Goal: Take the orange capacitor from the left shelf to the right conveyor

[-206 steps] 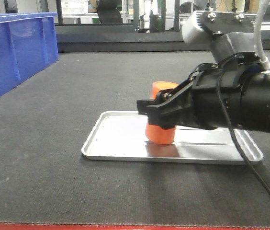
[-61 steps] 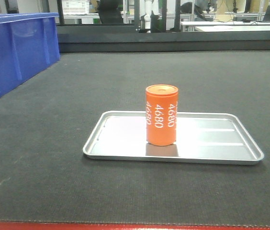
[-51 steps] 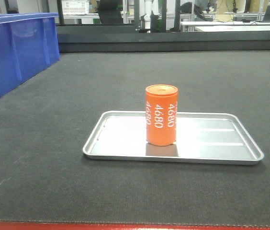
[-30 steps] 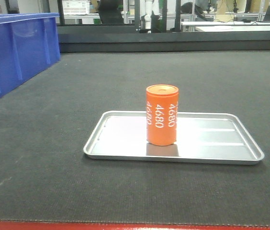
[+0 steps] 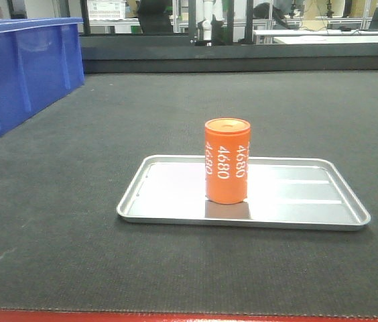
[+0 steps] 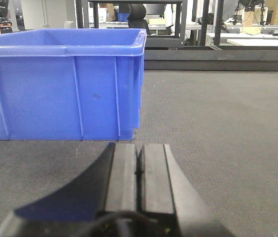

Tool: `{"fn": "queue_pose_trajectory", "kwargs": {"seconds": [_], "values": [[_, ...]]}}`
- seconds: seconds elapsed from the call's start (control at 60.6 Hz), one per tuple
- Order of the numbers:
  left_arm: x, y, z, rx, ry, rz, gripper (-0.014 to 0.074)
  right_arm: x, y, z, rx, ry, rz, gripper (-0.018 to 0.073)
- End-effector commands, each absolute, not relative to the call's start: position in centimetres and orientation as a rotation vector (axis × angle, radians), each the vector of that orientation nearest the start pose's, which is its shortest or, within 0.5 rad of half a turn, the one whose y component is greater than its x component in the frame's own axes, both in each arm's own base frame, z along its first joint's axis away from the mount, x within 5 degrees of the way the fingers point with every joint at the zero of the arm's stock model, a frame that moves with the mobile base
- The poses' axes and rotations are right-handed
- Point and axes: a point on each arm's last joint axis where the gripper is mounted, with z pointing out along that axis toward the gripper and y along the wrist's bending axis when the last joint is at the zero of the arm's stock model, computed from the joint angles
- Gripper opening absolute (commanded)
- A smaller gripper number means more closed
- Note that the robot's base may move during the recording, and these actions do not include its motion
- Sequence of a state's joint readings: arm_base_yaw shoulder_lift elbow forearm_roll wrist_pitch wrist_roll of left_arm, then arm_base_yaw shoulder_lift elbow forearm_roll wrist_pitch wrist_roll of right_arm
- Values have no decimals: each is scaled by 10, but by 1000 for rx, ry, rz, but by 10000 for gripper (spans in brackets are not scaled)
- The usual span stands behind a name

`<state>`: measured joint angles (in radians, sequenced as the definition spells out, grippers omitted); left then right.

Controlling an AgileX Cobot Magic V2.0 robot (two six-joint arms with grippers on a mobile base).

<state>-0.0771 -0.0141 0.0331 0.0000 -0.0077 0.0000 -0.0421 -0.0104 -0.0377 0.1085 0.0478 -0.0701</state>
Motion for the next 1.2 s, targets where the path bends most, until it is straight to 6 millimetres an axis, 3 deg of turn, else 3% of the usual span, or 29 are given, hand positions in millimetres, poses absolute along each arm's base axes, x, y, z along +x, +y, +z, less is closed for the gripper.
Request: {"fn": "queue_pose_trajectory", "kwargs": {"seconds": [0.0, 0.363, 0.627, 1.188], "values": [[56, -5, 213, 54, 1414, -73, -105, 48, -2, 240, 61, 1348, -1, 48], [56, -5, 213, 54, 1414, -73, -105, 49, -2, 236, 44, 1356, -6, 48], [56, -5, 213, 54, 1414, -73, -105, 54, -2, 215, 75, 1359, 15, 48], [56, -5, 213, 54, 1414, -73, -105, 53, -2, 216, 74, 1350, 16, 46]]}}
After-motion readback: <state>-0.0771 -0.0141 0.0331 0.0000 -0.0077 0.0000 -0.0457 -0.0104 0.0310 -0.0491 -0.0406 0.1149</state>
